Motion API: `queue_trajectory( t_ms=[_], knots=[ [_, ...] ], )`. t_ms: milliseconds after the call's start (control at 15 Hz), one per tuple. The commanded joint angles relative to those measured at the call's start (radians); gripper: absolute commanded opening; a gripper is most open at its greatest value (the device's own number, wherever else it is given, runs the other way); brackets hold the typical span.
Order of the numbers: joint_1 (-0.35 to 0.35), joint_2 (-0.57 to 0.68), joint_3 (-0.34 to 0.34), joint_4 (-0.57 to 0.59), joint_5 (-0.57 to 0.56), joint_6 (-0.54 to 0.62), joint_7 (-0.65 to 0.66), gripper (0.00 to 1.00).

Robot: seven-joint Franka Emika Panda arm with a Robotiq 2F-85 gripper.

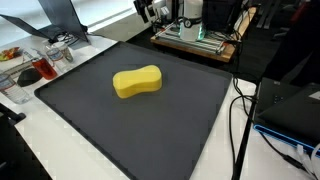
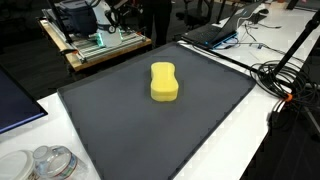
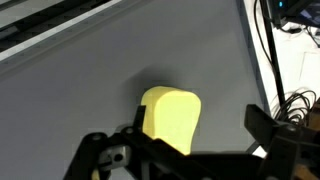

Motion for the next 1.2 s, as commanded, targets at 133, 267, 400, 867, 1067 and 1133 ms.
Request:
queue_trajectory(
  t_ms=[133,267,400,867,1067,1133],
  knots=[
    [0.089,-0.105,0.173,0.021,-0.204,0.036,0.377,1.0],
    [0.118,-0.103,0.112,0.012,-0.158,0.026,0.303,1.0],
    [0.125,-0.1,0.101,0.012,-0.156,0.025,0.298,1.0],
    [0.152,-0.019,0.182,0.083,-0.201,0.074,0.437,1.0],
    [0.165,0.084,0.221,0.14,-0.233,0.089,0.528,1.0],
    [0.17,0.124,0.226,0.157,-0.241,0.104,0.539,1.0]
  ],
)
